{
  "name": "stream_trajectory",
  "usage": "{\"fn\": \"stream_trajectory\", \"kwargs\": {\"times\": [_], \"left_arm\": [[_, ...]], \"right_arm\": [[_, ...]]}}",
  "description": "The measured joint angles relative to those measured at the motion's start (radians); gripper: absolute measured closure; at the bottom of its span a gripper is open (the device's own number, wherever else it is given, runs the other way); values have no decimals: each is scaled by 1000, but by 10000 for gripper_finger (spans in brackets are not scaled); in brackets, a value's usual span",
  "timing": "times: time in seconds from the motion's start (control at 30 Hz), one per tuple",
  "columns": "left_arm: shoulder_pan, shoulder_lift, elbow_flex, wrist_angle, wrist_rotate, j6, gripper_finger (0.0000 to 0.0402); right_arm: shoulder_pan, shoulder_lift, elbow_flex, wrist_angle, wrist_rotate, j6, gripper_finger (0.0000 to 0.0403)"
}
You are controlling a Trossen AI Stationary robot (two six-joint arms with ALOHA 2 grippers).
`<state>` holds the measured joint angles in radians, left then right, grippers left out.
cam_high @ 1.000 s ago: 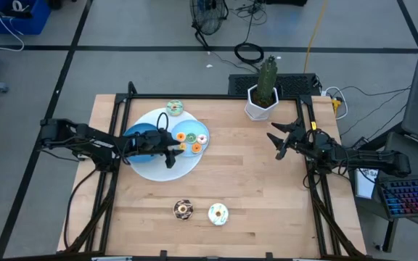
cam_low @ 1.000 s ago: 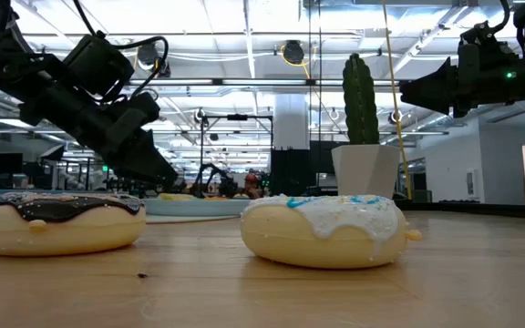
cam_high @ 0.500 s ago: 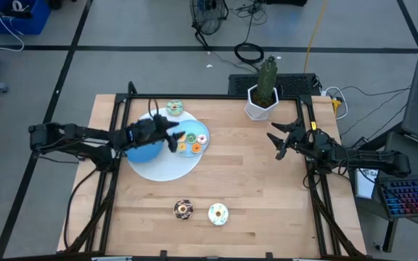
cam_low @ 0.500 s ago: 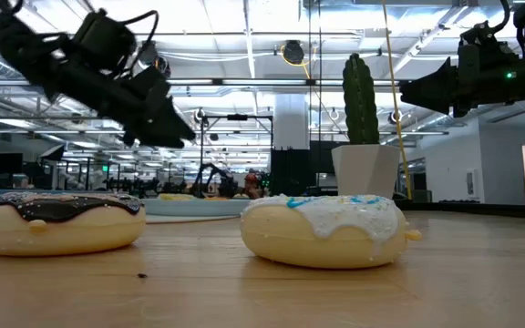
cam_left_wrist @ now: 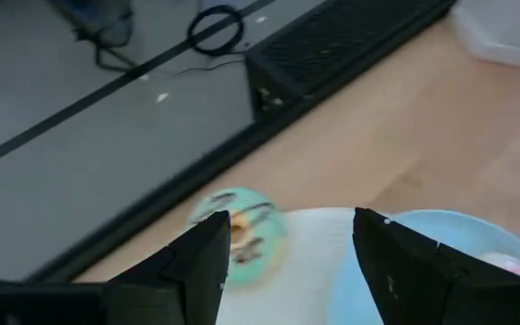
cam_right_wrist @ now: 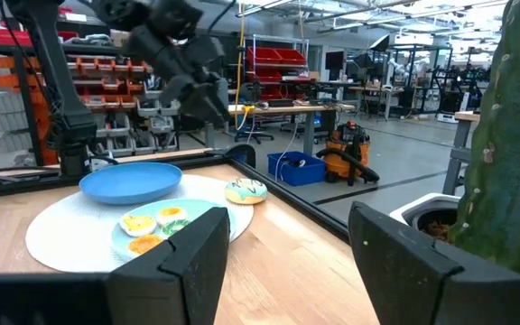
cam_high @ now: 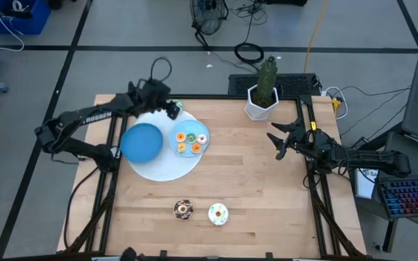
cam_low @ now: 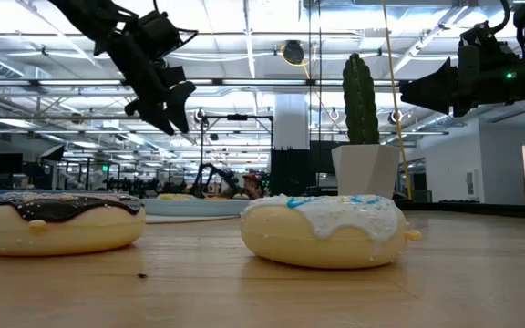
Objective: Pick & Place donuts
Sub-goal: Put the large green donut on the blue plate
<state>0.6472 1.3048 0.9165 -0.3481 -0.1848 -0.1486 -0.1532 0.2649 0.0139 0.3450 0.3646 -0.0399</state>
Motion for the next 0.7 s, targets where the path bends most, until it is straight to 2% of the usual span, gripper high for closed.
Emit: {"fn": "stream_trajectory", "kwargs": {"times": [0.17,0.33,0.47,0.7], "left_arm": [[92,48,44,-36,9,13,180],[170,134,43,-47,119,-11,183],[215,221,43,-53,159,-28,158],[252,363,43,-28,160,-53,99]], "right_arm": [[0,0,0,0,0,1,190],[0,0,0,0,0,1,190],[0,0,0,0,0,1,190],[0,0,0,1,0,2,190]]}}
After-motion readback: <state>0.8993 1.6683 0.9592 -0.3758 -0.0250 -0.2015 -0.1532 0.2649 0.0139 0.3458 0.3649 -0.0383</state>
